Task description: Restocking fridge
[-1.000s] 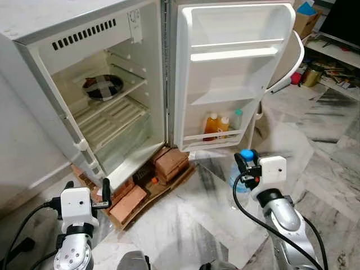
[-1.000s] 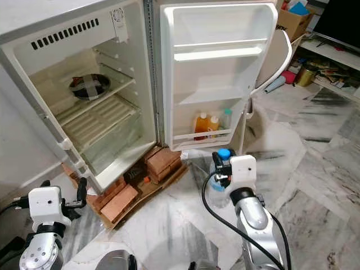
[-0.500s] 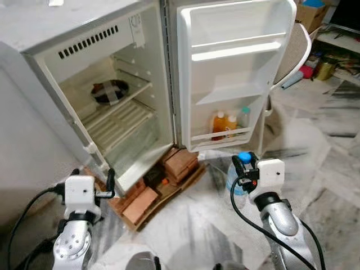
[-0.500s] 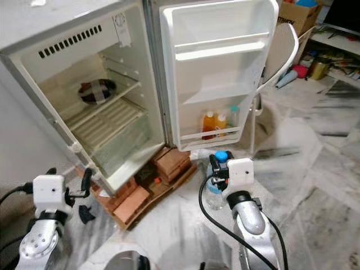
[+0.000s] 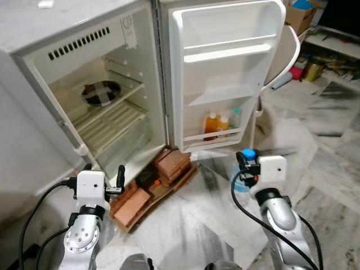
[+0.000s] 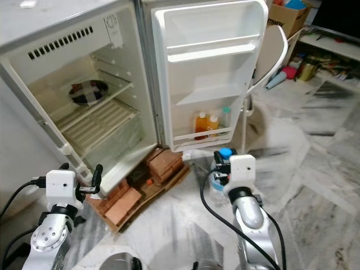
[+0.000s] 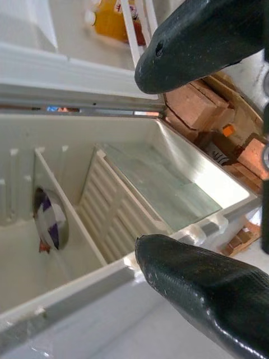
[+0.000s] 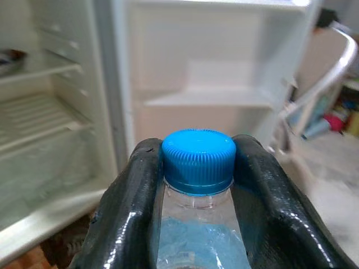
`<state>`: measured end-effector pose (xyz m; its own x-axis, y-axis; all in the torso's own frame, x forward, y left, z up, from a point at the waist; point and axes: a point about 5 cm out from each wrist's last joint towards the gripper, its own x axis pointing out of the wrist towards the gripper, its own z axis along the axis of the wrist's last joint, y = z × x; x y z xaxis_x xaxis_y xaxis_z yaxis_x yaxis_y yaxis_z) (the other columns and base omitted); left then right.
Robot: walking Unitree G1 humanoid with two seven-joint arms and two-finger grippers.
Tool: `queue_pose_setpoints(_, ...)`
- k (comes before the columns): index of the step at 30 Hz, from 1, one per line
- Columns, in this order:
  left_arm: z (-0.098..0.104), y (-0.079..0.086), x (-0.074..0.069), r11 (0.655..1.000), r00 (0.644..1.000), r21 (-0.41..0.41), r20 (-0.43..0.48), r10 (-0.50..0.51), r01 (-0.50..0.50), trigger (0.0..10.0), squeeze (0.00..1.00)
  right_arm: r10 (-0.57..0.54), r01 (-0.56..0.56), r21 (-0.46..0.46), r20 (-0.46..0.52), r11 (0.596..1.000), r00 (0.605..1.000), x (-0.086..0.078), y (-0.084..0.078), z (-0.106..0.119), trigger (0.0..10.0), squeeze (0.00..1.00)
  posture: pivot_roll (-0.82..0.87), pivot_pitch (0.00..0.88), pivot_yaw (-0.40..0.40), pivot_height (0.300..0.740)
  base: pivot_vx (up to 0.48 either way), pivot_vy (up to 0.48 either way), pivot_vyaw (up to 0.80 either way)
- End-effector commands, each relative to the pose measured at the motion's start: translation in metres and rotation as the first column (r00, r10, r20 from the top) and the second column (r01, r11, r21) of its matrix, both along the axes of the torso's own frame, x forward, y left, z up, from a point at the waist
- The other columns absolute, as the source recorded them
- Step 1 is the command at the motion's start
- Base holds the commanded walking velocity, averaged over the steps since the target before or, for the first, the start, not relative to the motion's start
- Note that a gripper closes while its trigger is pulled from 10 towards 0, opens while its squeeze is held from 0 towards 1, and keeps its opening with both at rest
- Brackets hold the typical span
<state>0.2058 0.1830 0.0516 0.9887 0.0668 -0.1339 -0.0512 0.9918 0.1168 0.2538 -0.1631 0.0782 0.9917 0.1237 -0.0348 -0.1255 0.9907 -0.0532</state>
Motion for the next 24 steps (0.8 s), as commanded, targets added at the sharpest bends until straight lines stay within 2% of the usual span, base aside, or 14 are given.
queue_pose_setpoints(1,0.000,0.004,-0.002,1.000,1.000,0.012,0.005,0.021,-0.021,10.0,0.00,0.036,-0.036,-0.003,0.027,0.999,0.999,0.003,0.007,0.004,10.0,0.00,0.11,0.022,-0.015,0.740,0.000,0.000,0.00)
queue_pose_setpoints(7,0.003,0.004,0.000,1.000,1.000,0.008,0.014,0.013,-0.013,10.0,0.00,0.074,-0.074,-0.003,0.043,0.997,0.996,0.007,0.011,0.009,10.0,0.00,0.12,0.031,-0.025,0.740,0.167,0.000,0.00)
queue_pose_setpoints(17,0.004,0.000,0.007,1.000,0.999,-0.005,0.034,0.006,-0.006,10.0,0.00,0.085,-0.083,-0.043,0.068,0.996,0.994,0.017,0.004,0.013,10.0,0.00,0.11,0.016,-0.027,0.740,0.281,0.000,0.00)
queue_pose_setpoints(24,0.006,-0.001,0.009,1.000,0.999,-0.012,0.046,-0.002,0.002,10.0,0.00,0.088,-0.086,-0.030,0.073,0.996,0.993,0.021,0.004,0.014,10.0,0.00,0.11,0.014,-0.025,0.740,0.400,0.000,0.00)
